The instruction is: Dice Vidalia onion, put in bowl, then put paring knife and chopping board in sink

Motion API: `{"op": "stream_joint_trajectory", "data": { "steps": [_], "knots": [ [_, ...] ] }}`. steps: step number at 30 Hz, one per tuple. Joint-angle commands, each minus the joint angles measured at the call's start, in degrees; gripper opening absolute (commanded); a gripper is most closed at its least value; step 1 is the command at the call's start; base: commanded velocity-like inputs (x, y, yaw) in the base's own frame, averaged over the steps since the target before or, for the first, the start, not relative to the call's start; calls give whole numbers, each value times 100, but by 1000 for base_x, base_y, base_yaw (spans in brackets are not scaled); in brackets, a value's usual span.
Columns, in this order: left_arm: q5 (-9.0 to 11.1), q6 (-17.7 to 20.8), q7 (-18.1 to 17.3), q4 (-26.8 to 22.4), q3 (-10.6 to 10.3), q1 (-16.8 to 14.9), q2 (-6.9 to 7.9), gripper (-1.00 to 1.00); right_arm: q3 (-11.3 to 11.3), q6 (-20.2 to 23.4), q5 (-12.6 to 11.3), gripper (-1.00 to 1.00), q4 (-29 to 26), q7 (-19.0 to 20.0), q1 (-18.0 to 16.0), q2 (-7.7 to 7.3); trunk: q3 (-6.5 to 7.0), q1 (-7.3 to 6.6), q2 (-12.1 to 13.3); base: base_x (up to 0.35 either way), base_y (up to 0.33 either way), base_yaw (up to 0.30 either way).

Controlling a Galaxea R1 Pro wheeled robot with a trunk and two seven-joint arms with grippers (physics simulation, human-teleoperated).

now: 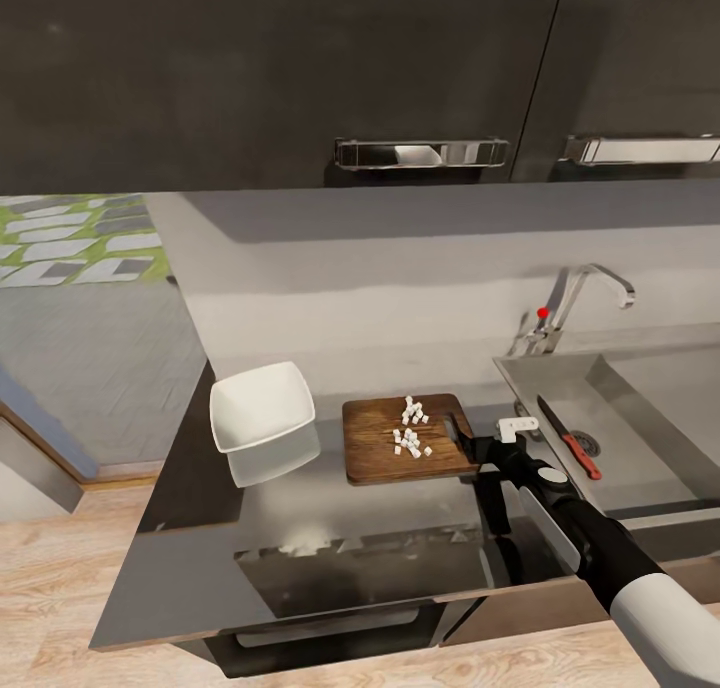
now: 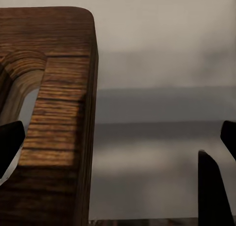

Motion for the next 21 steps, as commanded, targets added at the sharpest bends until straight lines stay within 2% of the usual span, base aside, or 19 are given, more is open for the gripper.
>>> {"op": "stream_joint_trajectory", "data": {
  "steps": [1,21],
  "knots": [
    [59,-16,42,0,-48,-2,6,100,20,21,-44,100,-9,-26,-6,-7,-16,3,-11,0,0,0],
    [59,-16,41,0,-51,-5,7,100,20,15,-30,100,-8,-27,-6,-15,-54,3,-11,0,0,0]
  ]
}}
